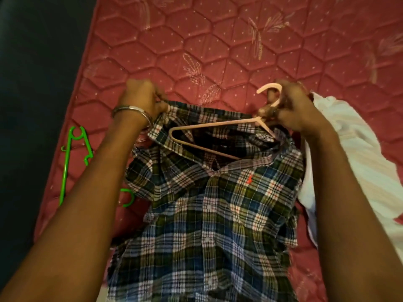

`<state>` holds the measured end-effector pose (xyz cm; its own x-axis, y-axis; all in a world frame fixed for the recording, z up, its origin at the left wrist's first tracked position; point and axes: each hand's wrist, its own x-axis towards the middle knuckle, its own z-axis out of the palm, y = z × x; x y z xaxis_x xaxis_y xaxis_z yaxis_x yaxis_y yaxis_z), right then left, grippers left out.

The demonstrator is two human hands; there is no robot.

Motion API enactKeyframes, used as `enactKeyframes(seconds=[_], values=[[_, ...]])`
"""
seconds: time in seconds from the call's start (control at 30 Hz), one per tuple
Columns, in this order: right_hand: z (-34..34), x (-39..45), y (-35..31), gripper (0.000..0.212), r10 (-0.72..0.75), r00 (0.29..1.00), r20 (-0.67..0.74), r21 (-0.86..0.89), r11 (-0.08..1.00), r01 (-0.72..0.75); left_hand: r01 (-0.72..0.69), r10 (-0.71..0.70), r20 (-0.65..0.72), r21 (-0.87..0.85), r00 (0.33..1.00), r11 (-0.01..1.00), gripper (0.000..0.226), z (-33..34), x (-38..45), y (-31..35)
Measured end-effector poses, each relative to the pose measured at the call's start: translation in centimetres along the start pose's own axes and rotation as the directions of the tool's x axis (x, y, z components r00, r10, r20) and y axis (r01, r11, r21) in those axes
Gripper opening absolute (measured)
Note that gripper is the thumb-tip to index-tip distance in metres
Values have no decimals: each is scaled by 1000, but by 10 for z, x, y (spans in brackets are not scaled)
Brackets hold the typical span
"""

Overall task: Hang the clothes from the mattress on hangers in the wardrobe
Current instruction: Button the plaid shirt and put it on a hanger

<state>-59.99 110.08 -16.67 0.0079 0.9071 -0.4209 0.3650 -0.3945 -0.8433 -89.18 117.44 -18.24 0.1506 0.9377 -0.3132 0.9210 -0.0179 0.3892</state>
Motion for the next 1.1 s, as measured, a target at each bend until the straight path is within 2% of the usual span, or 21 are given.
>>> enactKeyframes(seconds=[0.07, 0.17, 0.23, 0.3, 0.33, 0.37, 0.43, 0.47, 0.5, 0.53, 0.57, 0.6, 0.63, 0.7, 0.77, 0.87, 0.93, 0.97, 1.03, 1.1], values=[[1, 7, 7, 32, 13, 996, 83, -27, 1000, -11, -19, 19, -8, 51, 1000, 999, 21, 0, -1, 12], [12, 18, 3, 39, 32, 983, 180, -85, 996, -17, -45, 46, 15, -95, 999, 994, 17, 23, -17, 34], [24, 26, 1, 30, 7, 997, 76, -103, 995, 0, -18, 25, 29, -212, 999, 977, 16, 44, -29, 42], [30, 39, 9, 30, 36, 994, -100, -3, 999, -36, 33, -32, 9, -359, 999, 933, 23, 60, -35, 41], [33, 45, 14, 33, 53, 984, -170, 30, 998, -49, 72, -77, 6, -433, 997, 899, 27, 65, -36, 39], [35, 49, 16, 34, 43, 976, -214, -8, 999, -46, 122, -122, 35, -538, 992, 834, 29, 69, -36, 36], [37, 55, 15, 33, 55, 975, -217, 2, 998, -55, 249, -200, 157, -741, 967, 623, 18, 73, -31, 32], [39, 59, 12, 29, 72, 978, -198, 45, 997, -64, 263, -210, 171, -771, 963, 579, 10, 74, -28, 30], [41, 64, 9, 27, 67, 977, -202, 36, 997, -61, 209, -208, 96, -737, 974, 642, 10, 76, -22, 26], [42, 67, 4, 28, 64, 974, -217, 30, 998, -59, 121, -167, -18, -608, 986, 784, 6, 78, -15, 20], [42, 71, -2, 30, 53, 973, -223, 29, 998, -47, 35, -87, -104, -422, 991, 906, 9, 79, -6, 14], [41, 74, -5, 30, 38, 976, -213, 58, 998, -26, -22, -10, -127, -248, 992, 969, 24, 78, 1, 12], [40, 77, -6, 26, 2, 980, -197, 44, 999, 6, -63, 45, -94, -193, 995, 979, 36, 78, 11, 12], [38, 79, -5, 17, -23, 984, -178, 61, 998, 35, -44, 75, 72, -358, 995, 933, 45, 75, 25, 21], [37, 79, 5, 31, -75, 968, -241, -20, 997, 72, 1, 98, 187, -469, 978, 883, 49, 75, 35, 31], [43, 79, 25, 37, -32, 918, -394, -13, 999, 29, -44, 143, 198, -436, 970, 899, 55, 80, 39, 34], [53, 77, 33, 46, -41, 877, -479, -109, 994, -13, -90, 173, 209, -358, 962, 930, 52, 87, 36, 35], [59, 74, 34, 52, -51, 854, -518, -193, 979, -58, -108, 174, 210, -294, 962, 950, 50, 92, 35, 35], [71, 64, 38, 68, -29, 783, -621, -349, 905, -243, -115, 145, 177, -170, 973, 979, 44, 104, 33, 34], [86, 46, 41, 80, 27, 745, -667, -424, 808, -408, -74, 95, 126, -156, 987, 985, 30, 111, 34, 33]])
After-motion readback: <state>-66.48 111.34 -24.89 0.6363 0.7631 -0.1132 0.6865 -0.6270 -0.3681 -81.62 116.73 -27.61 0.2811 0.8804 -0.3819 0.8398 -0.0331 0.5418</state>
